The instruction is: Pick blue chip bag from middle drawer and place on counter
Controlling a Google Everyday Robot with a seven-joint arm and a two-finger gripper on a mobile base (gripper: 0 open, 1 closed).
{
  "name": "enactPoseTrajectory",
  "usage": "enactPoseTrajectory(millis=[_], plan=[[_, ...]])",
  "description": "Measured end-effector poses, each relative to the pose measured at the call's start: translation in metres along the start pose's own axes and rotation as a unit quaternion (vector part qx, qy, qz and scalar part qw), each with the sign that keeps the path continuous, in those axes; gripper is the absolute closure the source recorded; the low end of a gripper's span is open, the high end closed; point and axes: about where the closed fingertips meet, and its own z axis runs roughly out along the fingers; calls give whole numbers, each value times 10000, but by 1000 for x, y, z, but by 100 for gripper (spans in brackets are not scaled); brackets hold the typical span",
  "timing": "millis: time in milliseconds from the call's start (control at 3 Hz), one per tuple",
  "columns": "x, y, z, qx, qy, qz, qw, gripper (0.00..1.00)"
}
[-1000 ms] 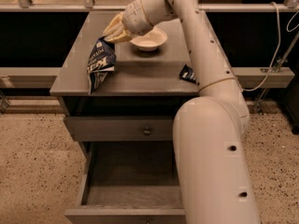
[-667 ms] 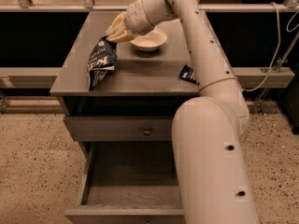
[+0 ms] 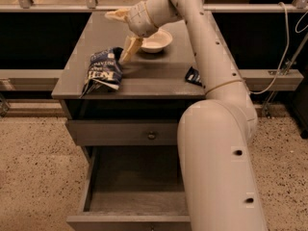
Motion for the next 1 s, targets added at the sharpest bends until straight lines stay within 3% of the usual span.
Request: enactPoseTrajectory(millis=[333,667,1000], plan=[[4,7,-31,-15,565,-359,9978,0],[15,22,-60,-5,1109,-626,9919,0],[16,26,-65,-8,1203,-670,9905,0]])
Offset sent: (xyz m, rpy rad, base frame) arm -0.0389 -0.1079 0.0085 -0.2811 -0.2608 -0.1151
